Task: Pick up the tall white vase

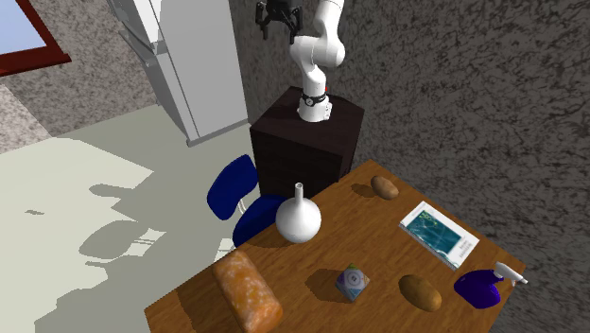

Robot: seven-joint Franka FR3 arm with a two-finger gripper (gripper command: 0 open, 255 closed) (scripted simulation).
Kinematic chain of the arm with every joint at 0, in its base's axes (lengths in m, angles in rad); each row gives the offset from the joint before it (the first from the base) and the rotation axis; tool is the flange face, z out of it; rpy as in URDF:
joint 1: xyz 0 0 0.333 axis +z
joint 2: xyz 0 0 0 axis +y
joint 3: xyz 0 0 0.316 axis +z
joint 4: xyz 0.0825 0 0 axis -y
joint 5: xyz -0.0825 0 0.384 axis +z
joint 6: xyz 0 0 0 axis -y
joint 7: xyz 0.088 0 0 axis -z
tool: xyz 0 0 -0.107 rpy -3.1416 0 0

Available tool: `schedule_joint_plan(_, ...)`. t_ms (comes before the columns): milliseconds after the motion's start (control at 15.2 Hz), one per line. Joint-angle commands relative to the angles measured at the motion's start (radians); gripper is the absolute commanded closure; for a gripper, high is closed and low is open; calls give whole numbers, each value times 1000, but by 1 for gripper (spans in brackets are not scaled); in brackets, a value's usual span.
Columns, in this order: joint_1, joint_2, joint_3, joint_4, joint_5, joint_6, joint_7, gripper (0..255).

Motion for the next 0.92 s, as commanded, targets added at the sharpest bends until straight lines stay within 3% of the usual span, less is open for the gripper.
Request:
schedule_joint_plan(0,0,0,0,0,0,0,0,0)
schedule_joint_plan(858,42,362,102,-30,61,329,129,0)
